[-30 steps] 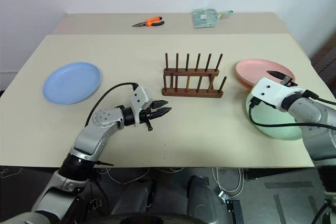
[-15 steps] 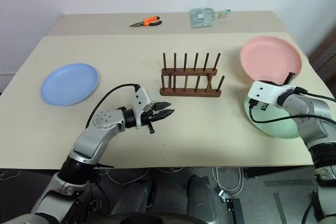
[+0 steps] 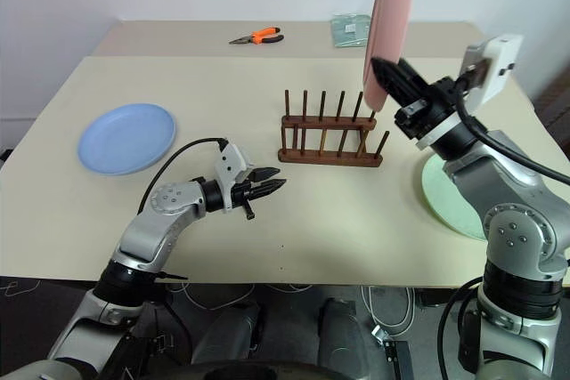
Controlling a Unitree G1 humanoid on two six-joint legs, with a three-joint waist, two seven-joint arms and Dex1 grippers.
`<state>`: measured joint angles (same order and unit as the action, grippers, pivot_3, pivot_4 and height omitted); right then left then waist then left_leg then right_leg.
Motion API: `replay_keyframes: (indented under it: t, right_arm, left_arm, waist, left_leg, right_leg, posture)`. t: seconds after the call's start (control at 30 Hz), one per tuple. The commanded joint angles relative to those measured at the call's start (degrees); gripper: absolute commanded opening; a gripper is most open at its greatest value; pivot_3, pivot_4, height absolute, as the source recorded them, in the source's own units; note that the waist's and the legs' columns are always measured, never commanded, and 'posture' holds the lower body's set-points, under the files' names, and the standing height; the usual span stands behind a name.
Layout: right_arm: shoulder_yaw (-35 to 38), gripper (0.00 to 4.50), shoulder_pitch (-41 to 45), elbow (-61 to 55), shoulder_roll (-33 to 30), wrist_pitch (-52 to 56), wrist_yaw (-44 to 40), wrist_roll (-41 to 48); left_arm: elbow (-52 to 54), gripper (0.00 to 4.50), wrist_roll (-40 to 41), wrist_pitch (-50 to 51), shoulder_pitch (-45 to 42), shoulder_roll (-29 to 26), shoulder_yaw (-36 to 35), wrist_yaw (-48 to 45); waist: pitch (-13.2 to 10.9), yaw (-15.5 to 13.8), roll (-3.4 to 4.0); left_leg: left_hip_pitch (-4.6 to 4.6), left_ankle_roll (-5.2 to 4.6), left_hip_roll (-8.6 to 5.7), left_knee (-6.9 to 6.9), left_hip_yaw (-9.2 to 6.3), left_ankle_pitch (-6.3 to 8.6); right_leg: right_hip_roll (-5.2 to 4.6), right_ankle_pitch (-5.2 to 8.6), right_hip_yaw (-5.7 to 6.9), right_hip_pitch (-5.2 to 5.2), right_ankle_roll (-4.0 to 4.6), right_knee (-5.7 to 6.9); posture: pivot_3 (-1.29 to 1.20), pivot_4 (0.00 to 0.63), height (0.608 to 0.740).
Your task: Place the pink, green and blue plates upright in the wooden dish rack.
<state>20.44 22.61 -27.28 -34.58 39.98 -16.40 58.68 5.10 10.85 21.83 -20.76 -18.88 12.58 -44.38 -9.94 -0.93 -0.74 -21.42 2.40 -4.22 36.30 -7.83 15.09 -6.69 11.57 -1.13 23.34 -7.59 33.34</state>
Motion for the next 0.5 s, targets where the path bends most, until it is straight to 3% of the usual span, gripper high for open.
replay_keyframes:
  t: [0.03,0.4,0.5]
  right_arm:
    - [0.4,0.02,-0.02,-0.41,-0.27,0.96,0.97,0.71]
    - [-1.24,0.02,2.07,10.15,-0.32,2.47,-3.88,-0.86]
    - [-2.11,1.04,4.08,13.42,-1.66,0.79,-4.25,-5.83]
  left_arm:
    - [1.5,1.18,0.72,-1.46,-0.72,0.19,-0.19,-0.35]
    - [3.04,1.18,0.35,-1.1,0.76,0.02,-0.01,0.31]
    - [3.33,1.18,0.11,-1.17,0.84,-0.13,0.29,0.36]
  waist:
    - [0.0,0.16,0.0]
    - [0.0,0.39,0.01]
    - [0.0,0.4,0.02]
  left_leg:
    - [0.01,0.0,-0.01,-0.02,0.02,0.0]
    - [0.06,0.0,0.04,-0.06,0.11,0.0]
    - [0.06,0.0,0.04,-0.06,0.13,0.0]
  right_leg:
    - [0.0,-0.01,0.0,0.01,-0.01,0.0]
    - [0.05,-0.08,-0.01,0.07,-0.14,0.09]
    - [0.05,-0.08,-0.01,0.07,-0.14,0.09]
  posture:
    - [0.0,0.15,0.74]
    - [0.0,0.15,0.74]
    - [0.0,0.15,0.74]
